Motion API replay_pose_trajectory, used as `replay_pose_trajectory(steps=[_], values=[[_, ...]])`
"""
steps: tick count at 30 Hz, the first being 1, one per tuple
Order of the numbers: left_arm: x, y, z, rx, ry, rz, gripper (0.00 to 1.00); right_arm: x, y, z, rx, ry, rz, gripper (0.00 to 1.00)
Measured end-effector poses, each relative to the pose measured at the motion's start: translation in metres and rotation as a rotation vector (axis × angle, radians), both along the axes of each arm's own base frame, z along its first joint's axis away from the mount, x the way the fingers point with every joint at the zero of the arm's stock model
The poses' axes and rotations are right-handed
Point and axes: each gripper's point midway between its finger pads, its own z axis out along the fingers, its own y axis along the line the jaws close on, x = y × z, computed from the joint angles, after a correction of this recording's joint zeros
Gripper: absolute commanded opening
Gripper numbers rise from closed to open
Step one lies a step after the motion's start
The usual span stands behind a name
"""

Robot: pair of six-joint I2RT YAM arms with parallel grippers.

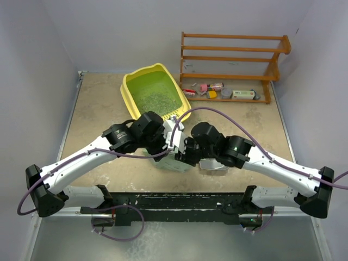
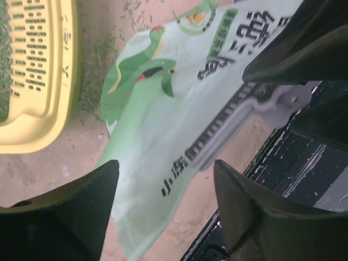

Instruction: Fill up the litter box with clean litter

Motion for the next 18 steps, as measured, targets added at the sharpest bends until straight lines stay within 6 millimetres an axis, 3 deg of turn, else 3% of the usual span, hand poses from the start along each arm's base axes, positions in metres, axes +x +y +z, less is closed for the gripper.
replay_pose_trajectory(steps=[1,2,3,8,13,18], values=[[0.001,-0.002,0.003,-0.014,-0.011,0.002,1.00,-0.001,-0.001,0.003,0.010,-0.001,-0.005,0.66],[0.003,-0.004,0.006,-0.030,-0.022,0.001,0.99,-0.001,-0.002,0.006,0.022,-0.006,-0.010,0.90],[0.004,-0.006,0.010,-0.048,-0.034,0.007,0.99,-0.002,-0.004,0.011,0.036,-0.011,-0.021,0.99],[0.015,-0.003,0.040,-0.161,-0.146,0.079,0.99,0.000,-0.029,0.042,0.126,-0.039,-0.167,1.00],[0.018,0.018,0.104,-0.374,-0.342,0.187,0.99,0.019,-0.088,0.065,0.182,-0.100,-0.498,1.00],[0.035,0.055,0.124,-0.463,-0.459,0.383,0.99,0.030,-0.156,0.092,0.272,-0.200,-0.841,1.00]])
